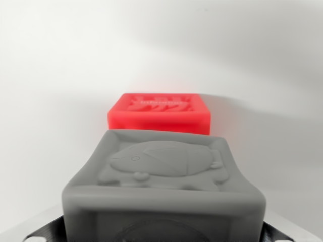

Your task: Destack cube

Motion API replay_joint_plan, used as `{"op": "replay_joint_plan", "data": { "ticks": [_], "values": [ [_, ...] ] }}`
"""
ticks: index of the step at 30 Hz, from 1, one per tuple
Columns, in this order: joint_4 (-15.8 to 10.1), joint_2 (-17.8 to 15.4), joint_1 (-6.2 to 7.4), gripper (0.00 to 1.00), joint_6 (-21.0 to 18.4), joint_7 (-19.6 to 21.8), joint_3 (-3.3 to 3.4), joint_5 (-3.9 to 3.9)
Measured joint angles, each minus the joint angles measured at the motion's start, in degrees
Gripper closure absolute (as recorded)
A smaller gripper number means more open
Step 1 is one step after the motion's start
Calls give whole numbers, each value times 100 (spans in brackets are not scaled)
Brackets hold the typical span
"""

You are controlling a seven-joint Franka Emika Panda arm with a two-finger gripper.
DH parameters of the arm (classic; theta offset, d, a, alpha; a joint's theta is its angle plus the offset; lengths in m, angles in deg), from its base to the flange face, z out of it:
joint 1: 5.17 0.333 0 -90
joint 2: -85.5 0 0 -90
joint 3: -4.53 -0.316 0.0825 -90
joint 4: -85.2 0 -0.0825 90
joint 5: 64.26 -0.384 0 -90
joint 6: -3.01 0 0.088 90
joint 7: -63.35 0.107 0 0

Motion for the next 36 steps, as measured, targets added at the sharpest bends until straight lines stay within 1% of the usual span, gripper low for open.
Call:
{"op": "replay_joint_plan", "data": {
  "ticks": [17,36],
  "values": [
    [-31,-440,0,100,-399,0,0,0],
    [-14,-1106,0,100,-1071,0,2,3]
  ]
}}
